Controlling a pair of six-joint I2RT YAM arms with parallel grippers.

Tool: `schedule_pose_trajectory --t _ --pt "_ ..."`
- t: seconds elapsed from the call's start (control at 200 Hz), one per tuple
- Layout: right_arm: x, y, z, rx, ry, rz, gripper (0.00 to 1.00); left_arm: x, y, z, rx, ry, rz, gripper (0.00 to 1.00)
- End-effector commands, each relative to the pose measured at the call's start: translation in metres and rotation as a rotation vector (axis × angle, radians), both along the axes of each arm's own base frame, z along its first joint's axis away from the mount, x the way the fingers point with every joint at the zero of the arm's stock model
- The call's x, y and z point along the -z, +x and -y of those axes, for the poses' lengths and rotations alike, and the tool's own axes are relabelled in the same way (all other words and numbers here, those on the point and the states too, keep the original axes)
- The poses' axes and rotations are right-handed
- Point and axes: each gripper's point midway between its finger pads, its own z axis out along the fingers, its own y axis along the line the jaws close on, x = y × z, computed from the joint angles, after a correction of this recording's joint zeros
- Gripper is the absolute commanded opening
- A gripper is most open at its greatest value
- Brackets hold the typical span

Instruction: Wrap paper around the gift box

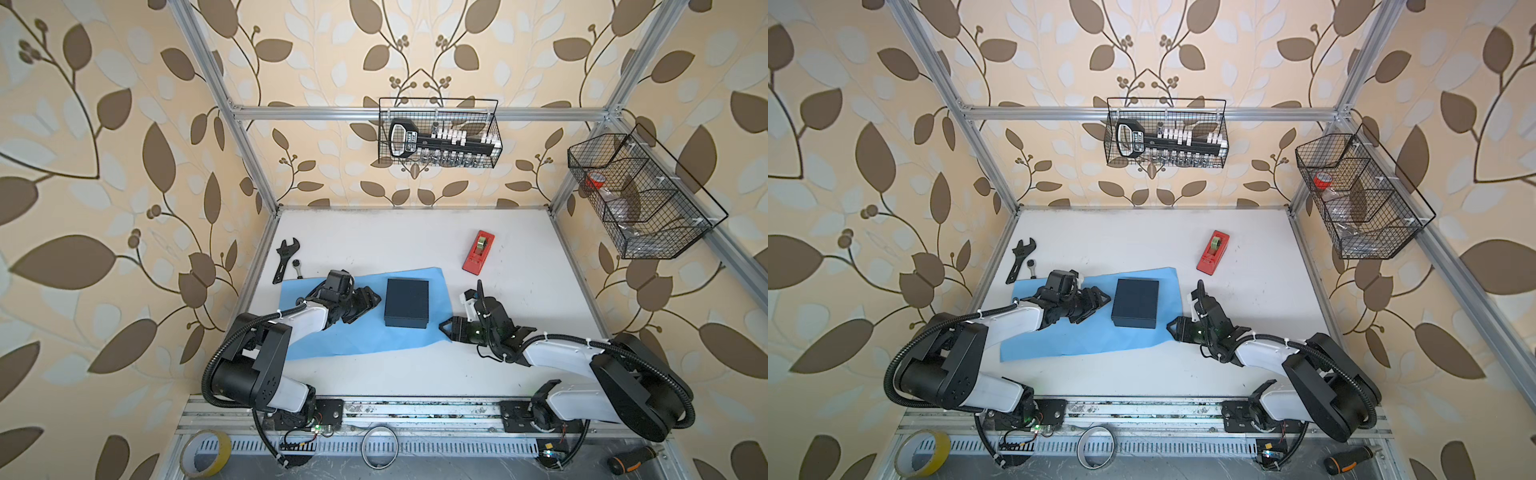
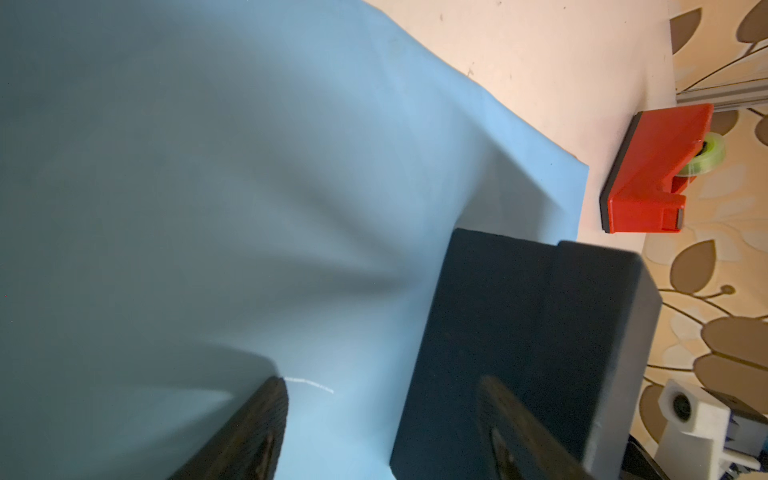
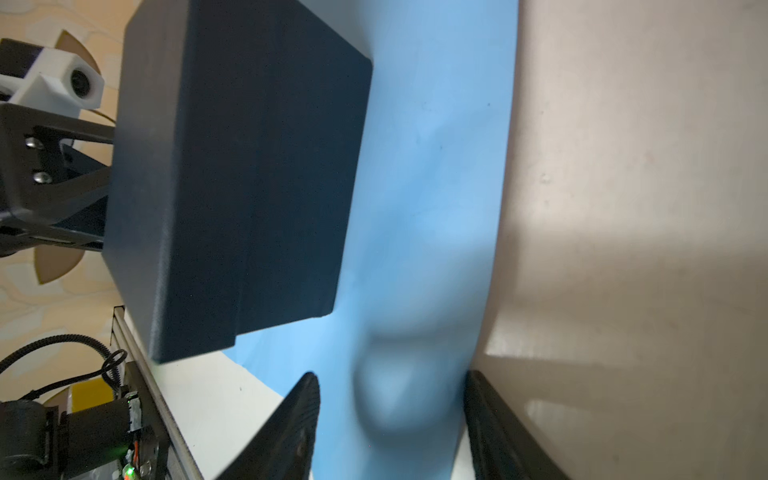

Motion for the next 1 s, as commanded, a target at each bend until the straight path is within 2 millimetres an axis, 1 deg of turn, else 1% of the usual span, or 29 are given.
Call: schedule_pose_trajectory --t 0.0,0.15,0.25,0.36,0.525,0.679,0.754,0.814,0.864,0.994 --pt "0.002 -0.007 -0.005 -0.022 0.052 -0.008 0.57 0.016 -0.011 -0.005 0.011 0.036 -0.048 0.75" --pt "-0.012 0.001 -0.015 -0.049 0.131 0.043 0.56 0.017 -0.012 -0.005 0.011 0.04 -0.05 0.75" --pt "-0.019 0.008 -0.015 -0.043 0.163 0.076 0.56 0.017 -0.011 -0.005 0.012 0.037 -0.046 0.75" --pt "-0.024 0.015 -0.013 -0.03 0.203 0.099 0.55 0.017 -0.012 -0.005 0.012 0.037 -0.048 0.75" --pt "-0.027 0.022 -0.018 -0.045 0.243 0.123 0.55 0.017 -0.012 -0.005 0.013 0.04 -0.045 0.76" --pt "-0.017 0.025 -0.009 -0.022 0.214 0.105 0.46 0.016 -0.012 -0.005 0.016 0.039 -0.044 0.76" --pt "-0.009 0.025 -0.002 -0.004 0.173 0.085 0.39 0.016 -0.012 -0.005 0.018 0.041 -0.042 0.76" --pt "-0.005 0.025 0.003 0.003 0.143 0.078 0.35 0.014 -0.011 -0.005 0.018 0.042 -0.04 0.76" --pt "-0.003 0.025 0.006 0.005 0.125 0.074 0.32 0.014 -0.01 -0.004 0.019 0.04 -0.039 0.76" --pt "-0.003 0.024 0.006 -0.02 0.119 0.063 0.25 0.009 -0.007 -0.002 0.024 0.032 -0.031 0.76"
